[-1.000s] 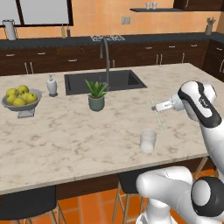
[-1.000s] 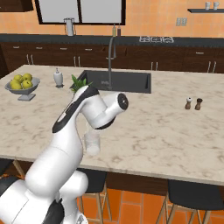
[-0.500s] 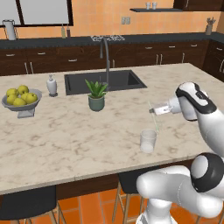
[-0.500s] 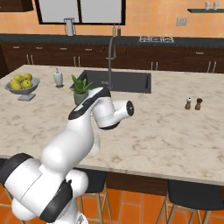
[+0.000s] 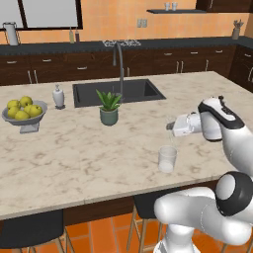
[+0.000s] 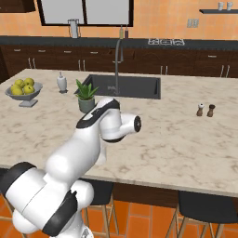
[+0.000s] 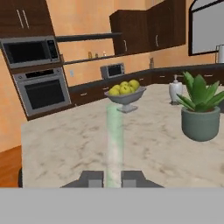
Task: Take a straw from the drawer in front and place it inside the glass cup on the dining counter.
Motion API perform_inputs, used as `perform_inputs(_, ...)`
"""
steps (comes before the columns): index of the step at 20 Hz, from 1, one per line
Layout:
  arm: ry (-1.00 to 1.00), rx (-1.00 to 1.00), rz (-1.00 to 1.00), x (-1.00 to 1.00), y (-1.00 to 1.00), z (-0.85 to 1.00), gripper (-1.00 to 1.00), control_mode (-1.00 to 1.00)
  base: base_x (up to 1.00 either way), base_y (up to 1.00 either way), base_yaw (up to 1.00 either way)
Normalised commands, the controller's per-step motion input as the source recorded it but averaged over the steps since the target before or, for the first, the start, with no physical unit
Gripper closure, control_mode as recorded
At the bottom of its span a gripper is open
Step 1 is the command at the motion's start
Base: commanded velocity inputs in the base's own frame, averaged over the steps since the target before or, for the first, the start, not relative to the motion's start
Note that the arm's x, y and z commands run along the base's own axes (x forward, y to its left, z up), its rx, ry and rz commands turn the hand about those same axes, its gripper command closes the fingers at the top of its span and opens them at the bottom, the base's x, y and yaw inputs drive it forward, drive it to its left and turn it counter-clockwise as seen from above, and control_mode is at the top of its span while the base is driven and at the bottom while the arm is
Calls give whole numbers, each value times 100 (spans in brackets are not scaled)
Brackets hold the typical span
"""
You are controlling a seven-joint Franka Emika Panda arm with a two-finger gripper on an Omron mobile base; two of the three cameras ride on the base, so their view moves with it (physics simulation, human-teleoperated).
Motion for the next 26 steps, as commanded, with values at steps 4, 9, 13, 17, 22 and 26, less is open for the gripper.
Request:
perform_inputs(4,-14,0,0,29,6,-23,100,-100,0,0,0)
perform_inputs(9,-4,0,2,31,0,-33,100,-100,0,0,0)
perform_inputs(13,0,1,2,29,0,-32,100,-100,0,0,0)
perform_inputs(17,-2,1,2,20,0,-25,100,-100,0,0,0)
perform_inputs(22,-1,2,2,-1,-5,-20,100,-100,0,0,0)
perform_inputs(26,-4,0,0,-61,0,-14,100,-100,0,0,0)
